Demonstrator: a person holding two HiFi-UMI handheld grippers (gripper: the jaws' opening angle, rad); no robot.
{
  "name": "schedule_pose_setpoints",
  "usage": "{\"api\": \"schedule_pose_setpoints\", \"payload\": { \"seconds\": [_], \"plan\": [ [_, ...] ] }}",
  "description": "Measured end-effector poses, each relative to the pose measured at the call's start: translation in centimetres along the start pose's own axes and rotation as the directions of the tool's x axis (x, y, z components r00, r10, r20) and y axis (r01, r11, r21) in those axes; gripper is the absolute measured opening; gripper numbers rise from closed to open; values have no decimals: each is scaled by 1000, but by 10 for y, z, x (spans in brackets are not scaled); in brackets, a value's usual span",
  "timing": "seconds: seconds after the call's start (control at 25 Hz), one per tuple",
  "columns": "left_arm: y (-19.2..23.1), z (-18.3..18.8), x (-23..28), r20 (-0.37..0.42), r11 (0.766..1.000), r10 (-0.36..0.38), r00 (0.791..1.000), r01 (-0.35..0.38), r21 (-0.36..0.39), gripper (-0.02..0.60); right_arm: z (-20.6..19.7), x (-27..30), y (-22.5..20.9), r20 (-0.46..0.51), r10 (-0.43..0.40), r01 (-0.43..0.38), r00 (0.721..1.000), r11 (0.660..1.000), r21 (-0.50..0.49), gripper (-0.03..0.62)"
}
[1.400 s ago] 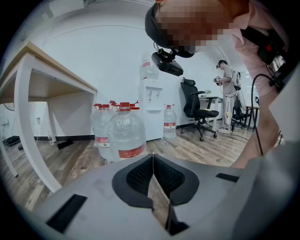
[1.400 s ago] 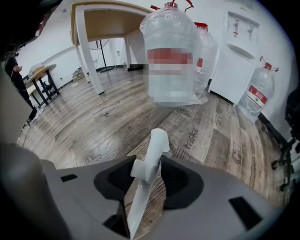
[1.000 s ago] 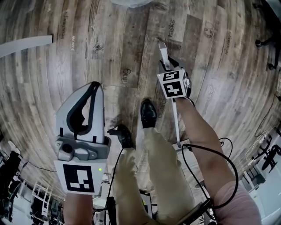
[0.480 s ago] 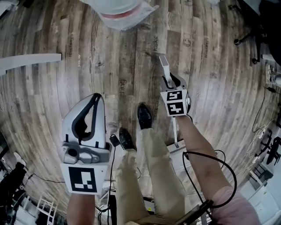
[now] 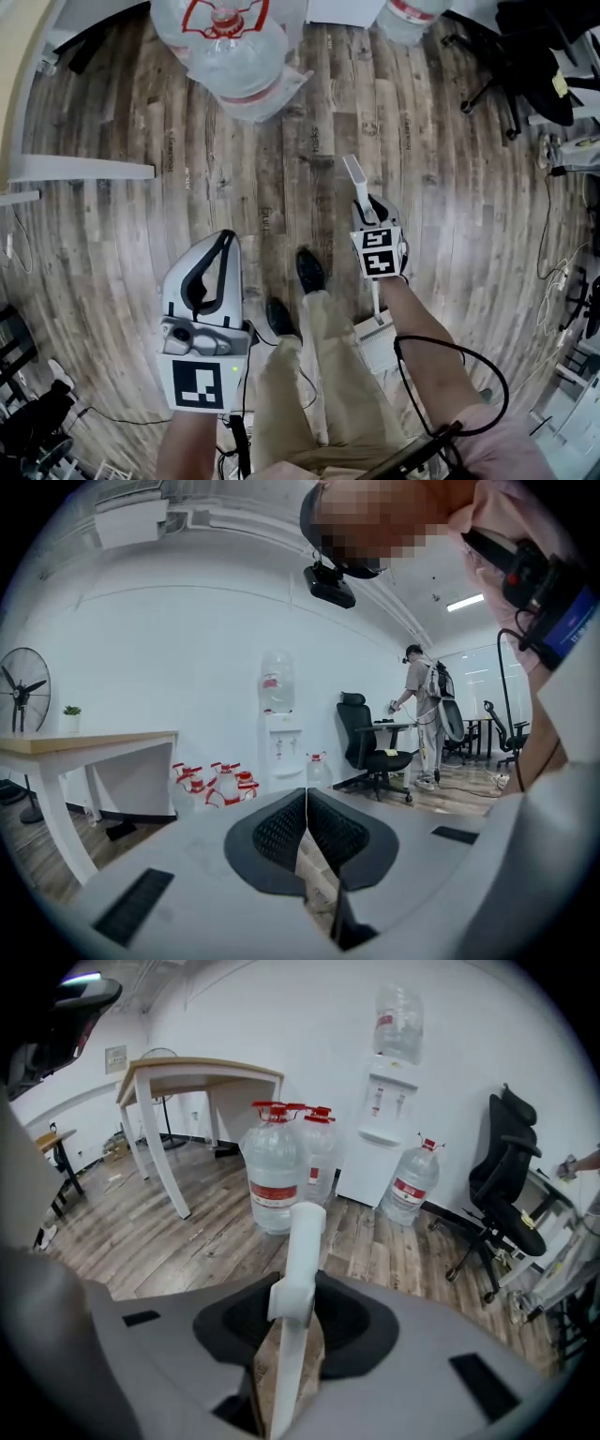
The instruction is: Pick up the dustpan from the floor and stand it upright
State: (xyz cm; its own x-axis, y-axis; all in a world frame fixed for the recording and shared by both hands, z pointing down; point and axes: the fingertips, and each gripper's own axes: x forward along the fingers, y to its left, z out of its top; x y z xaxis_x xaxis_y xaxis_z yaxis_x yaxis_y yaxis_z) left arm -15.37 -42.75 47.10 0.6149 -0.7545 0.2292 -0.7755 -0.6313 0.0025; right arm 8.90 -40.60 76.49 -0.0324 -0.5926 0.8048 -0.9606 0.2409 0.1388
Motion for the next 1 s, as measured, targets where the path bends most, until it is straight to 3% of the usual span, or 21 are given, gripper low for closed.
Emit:
{"api": "schedule_pose_setpoints", "payload": {
  "seconds": [0.24,0.48,0.72,1.0],
  "plan": [
    [-24,46,-32,35,999,-37,999,39,-37,14,1,-77,-18,26,-50,49,998,998,38,117],
    [-52,82,-68,64,995,-94,993,95,-3,14,-12,-154,-24,59,-100,95,993,993,76,115],
    [-60,118,-104,116,996,-90,989,89,14,14,-28,-211,-25,80,-140,132,987,986,98,115],
    [-79,130,-142,108,994,-106,989,105,16,14,-40,-268,-27,113,-185,167,976,975,148,112]
  ]
}}
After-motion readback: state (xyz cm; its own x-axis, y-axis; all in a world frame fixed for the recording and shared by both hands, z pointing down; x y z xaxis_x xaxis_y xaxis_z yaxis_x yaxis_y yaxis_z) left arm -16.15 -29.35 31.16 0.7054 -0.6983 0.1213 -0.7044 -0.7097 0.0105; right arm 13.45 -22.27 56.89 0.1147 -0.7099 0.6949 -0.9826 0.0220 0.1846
